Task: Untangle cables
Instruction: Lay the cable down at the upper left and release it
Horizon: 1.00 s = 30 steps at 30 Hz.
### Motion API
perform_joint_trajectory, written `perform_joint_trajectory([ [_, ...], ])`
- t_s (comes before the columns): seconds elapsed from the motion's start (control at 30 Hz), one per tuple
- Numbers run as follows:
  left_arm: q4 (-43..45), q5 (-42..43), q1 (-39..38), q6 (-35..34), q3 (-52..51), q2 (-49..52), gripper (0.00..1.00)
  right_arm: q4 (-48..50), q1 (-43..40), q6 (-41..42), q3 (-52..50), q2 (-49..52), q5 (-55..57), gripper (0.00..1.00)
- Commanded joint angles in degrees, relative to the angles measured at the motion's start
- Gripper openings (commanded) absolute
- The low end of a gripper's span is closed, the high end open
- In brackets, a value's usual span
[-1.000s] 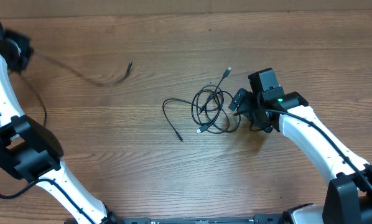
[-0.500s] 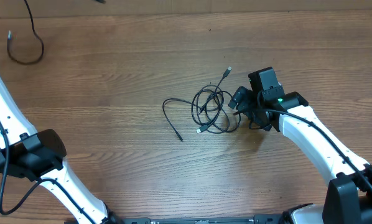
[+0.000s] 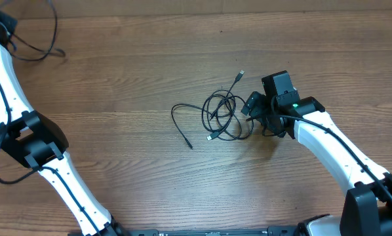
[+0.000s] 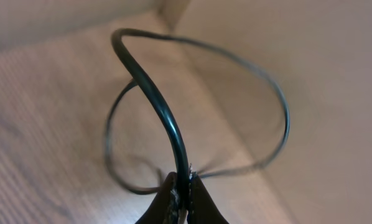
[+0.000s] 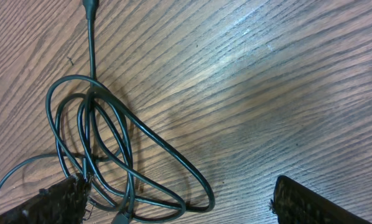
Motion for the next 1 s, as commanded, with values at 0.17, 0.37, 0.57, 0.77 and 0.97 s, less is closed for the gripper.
perform_joint_trajectory([
  [0.17, -9.01, -6.14, 0.11, -7.5, 0.0, 6.88, 0.46, 0.28, -0.02, 0.0, -0.13, -0.02, 0.74, 0.93],
  [0.37, -11.96, 3.1, 0.15, -7.26, 2.23, 3.78, 1.0, 0.26, -0.02, -0.02, -0.13, -0.02, -0.15, 1.0],
  [0.57, -20.72, 10.6, -0.63, -2.25, 4.52, -8.76, 1.0, 0.28, -0.02, -0.02, -0.13, -0.02, -0.11, 1.0],
  [0.77, -36.2, 10.1, -3.45, 2.64, 4.52, -18.73, 1.0, 0.31, -0.02, -0.02, -0.13, -0.02, -0.11, 1.0],
  [0.97, -47.45, -0.5, -8.63, 3.52, 4.52, -25.57, 0.99, 0.31, -0.02, -0.02, -0.13, -0.02, -0.11, 1.0],
])
